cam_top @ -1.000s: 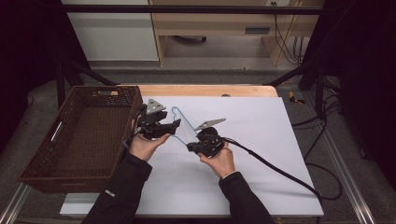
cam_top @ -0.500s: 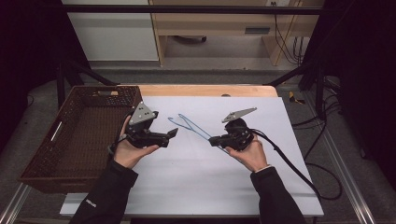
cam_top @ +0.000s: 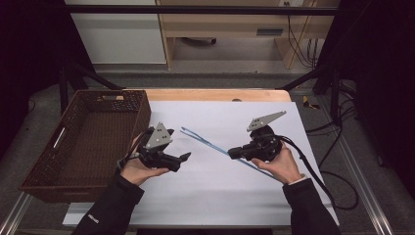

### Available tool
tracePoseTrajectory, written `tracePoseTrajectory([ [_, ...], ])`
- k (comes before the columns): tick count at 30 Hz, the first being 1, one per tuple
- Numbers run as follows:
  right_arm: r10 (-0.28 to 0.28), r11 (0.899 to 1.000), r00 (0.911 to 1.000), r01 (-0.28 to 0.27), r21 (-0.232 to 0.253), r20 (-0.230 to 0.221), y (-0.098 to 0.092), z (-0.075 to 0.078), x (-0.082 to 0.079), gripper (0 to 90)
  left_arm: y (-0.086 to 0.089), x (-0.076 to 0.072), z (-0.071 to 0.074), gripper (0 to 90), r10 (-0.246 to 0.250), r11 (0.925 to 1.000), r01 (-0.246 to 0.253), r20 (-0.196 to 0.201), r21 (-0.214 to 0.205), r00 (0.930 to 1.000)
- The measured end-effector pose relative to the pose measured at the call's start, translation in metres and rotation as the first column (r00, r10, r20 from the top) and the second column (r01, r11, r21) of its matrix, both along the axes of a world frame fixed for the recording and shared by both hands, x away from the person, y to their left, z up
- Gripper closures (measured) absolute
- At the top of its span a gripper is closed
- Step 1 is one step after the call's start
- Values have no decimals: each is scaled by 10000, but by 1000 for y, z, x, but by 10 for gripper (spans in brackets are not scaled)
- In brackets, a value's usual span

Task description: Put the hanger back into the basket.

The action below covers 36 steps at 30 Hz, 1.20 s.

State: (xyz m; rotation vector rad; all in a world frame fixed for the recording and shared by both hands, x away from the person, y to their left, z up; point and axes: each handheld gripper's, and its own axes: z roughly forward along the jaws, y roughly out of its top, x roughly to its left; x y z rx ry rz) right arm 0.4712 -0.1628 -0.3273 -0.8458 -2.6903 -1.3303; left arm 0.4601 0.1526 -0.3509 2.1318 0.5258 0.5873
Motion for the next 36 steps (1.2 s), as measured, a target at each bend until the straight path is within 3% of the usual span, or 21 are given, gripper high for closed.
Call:
tracePoseTrajectory([
  [4,349,9991,9990,-343,233,-274,-2,-2,-5,878,-4,-5,-7,165,-286,9992,279,275,277,9992],
  [5,506,9981,9979,-490,385,-414,-5,-3,-7,878,-6,-8,-11,181,-408,9975,377,516,603,9978],
  [8,704,9961,9950,-663,590,-704,-9,-6,-9,878,-9,-13,-18,237,-616,9931,527,834,1048,9946],
  [12,798,9948,9938,-745,695,-769,-13,-9,-13,878,-14,-15,-26,319,-847,9865,691,1015,1484,9912],
  [13,835,9944,9936,-780,719,-767,-13,-10,-14,878,-19,-17,-30,332,-1026,9799,801,1172,1828,9878],
  [17,951,9932,9913,-883,759,-915,-13,-12,-15,878,-26,-21,-34,432,-1301,9689,923,1554,2295,9792],
  [20,1007,9924,9903,-931,801,-962,-12,-13,-16,878,-30,-21,-35,500,-1315,9670,925,1540,2375,9793],
  [21,1057,9919,9892,-977,814,-1011,-11,-14,-17,878,-32,-20,-36,526,-1425,9599,950,1672,2636,9756],
  [24,1131,9911,9882,-1048,824,-1035,-10,-15,-17,878,-34,-21,-37,572,-1483,9565,981,1687,2747,9745],
  [25,1153,9908,9878,-1069,826,-1043,-10,-15,-18,878,-37,-21,-39,622,-1601,9500,1022,1792,2952,9707],
  [28,1167,9903,9867,-1069,892,-1133,-9,-15,-18,877,-39,-22,-41,693,-1684,9451,1046,1870,3096,9678],
  [30,1286,9879,9853,-1175,1008,-1122,-10,-16,-19,877,-42,-24,-42,739,-1778,9390,1032,2061,3280,9622],
  [33,1331,9871,9833,-1203,1056,-1239,-10,-16,-19,877,-43,-25,-42,806,-1801,9393,1002,2230,3280,9580],
  [36,1323,9867,9827,-1181,1116,-1293,-11,-17,-18,877,-45,-27,-42,831,-1885,9331,1020,2273,3450,9554],
])
